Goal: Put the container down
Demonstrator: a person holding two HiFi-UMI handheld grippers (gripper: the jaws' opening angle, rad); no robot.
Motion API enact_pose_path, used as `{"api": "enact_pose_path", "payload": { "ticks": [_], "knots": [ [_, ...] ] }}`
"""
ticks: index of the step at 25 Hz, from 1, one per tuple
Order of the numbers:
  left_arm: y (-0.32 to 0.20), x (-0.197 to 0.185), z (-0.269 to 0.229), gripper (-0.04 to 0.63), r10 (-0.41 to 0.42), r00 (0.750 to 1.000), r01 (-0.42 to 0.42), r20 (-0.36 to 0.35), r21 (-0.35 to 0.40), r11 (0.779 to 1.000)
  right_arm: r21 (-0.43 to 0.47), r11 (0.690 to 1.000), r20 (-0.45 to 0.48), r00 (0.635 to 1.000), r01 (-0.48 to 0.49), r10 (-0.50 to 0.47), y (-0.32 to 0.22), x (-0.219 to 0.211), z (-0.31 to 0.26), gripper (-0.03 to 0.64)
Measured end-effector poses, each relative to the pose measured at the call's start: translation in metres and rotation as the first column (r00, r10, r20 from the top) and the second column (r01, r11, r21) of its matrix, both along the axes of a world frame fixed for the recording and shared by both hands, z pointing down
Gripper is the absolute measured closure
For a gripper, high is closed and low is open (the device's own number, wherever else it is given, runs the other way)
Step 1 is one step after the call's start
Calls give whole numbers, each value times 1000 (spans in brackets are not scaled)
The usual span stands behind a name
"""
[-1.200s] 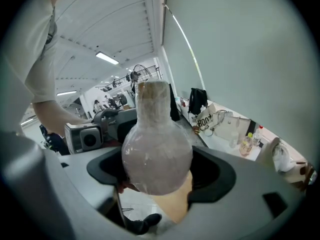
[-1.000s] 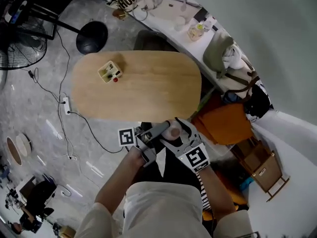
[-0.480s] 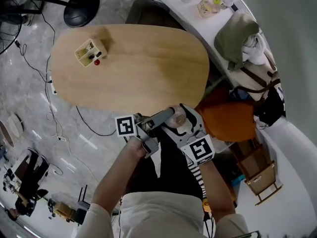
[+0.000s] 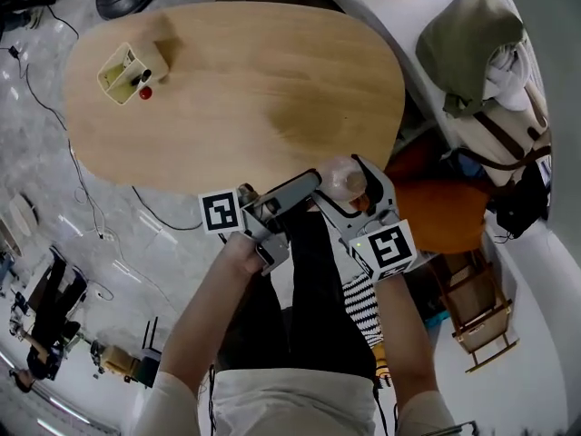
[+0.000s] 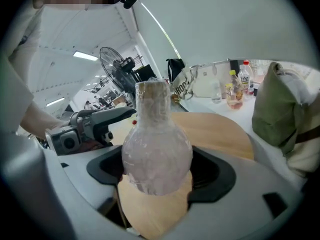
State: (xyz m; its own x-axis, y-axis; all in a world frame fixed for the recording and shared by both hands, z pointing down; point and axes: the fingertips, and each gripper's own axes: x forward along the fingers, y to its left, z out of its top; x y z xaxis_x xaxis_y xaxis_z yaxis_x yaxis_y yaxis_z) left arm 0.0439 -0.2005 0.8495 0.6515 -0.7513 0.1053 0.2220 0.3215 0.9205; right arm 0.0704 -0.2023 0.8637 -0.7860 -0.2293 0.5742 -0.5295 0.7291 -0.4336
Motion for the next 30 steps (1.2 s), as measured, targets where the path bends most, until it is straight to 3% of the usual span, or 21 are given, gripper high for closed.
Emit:
{"api": "enact_pose_path", "payload": {
  "ticks": [10, 19, 30],
  "knots": [
    [28, -19, 47, 295, 16, 995, -14, 97, -19, 1000, -19, 999, -105, 993, -49, 46, -9, 12, 91, 230],
    [41, -23, 67, 295, 10, 995, -6, 95, -36, 999, 21, 998, -180, 982, -62, 65, -20, 6, 132, 230],
    [41, -36, 71, 295, 11, 994, -10, 107, -14, 1000, 61, 997, -258, 964, -53, 67, -16, 0, 144, 230]
  ]
}}
